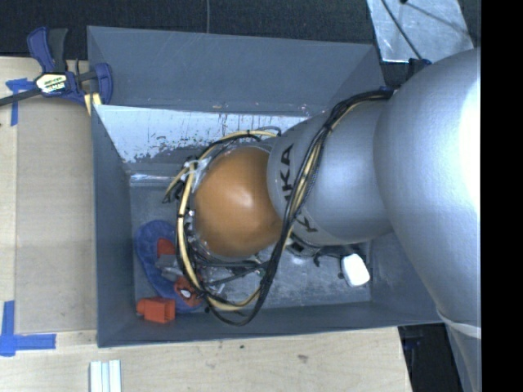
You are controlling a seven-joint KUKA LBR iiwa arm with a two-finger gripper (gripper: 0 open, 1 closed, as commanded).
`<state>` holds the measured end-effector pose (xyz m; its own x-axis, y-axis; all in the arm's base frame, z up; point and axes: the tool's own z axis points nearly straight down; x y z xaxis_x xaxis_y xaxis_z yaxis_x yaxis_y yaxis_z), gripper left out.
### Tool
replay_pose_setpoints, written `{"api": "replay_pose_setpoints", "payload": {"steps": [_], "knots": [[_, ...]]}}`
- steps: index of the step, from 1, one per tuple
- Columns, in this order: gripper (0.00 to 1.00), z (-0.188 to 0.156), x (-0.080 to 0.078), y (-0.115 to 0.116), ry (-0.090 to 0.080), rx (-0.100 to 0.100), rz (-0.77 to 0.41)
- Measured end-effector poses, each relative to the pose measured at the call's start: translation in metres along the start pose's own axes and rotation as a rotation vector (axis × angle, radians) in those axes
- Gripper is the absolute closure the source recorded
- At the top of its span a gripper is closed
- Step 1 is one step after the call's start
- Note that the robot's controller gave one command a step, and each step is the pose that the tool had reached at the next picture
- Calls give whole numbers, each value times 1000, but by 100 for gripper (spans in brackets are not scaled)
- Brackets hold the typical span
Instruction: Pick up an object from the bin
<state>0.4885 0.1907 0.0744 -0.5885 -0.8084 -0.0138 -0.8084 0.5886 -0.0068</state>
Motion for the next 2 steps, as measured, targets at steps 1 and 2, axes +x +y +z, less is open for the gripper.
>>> {"api": "replay_pose_setpoints", "payload": {"steps": [1,2], "knots": [[100,-74,-3,-2,5,-2,3],[100,-95,-5,-3,8,-4,6]]}}
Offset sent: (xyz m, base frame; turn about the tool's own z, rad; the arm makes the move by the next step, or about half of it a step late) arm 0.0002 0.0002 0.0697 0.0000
